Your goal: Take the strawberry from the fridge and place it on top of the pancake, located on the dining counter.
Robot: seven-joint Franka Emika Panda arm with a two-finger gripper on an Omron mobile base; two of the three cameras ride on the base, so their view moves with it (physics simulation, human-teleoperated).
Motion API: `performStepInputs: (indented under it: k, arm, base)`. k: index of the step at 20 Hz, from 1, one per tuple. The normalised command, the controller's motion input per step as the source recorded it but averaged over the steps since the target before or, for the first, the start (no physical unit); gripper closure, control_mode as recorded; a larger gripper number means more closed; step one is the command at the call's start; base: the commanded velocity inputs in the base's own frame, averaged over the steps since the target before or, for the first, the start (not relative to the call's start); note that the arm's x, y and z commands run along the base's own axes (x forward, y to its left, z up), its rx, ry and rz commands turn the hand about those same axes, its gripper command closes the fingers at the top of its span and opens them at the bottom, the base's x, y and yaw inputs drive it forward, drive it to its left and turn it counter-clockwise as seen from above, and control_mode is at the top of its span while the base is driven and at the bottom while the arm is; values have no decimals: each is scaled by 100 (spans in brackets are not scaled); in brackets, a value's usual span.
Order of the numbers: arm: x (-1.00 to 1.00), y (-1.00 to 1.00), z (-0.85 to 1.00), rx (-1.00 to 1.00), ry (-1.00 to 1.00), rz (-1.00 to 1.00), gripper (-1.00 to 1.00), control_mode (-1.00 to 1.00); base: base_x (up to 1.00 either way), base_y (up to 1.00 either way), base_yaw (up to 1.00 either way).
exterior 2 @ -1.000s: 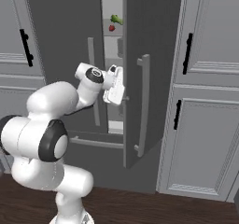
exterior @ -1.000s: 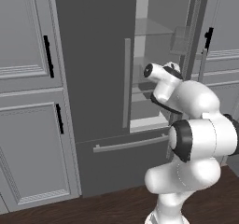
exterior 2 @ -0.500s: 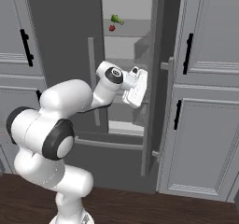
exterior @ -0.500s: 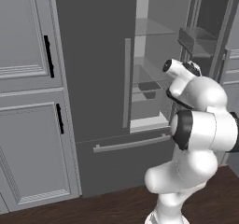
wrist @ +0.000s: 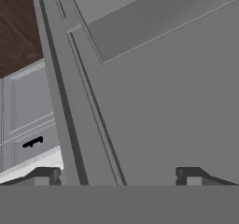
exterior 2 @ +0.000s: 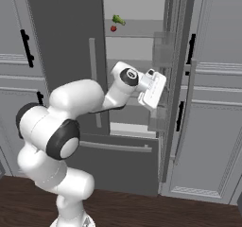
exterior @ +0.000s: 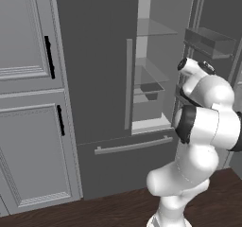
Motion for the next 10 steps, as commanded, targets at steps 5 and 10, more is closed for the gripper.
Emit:
performStepInputs:
  k: [5,10]
  arm:
    - [-59,92,0,0,-7,19,-100,-100]
    - [-36,100,0,11,-3,13,-100,-100]
  base:
    - [0,0,0]
    - [0,0,0]
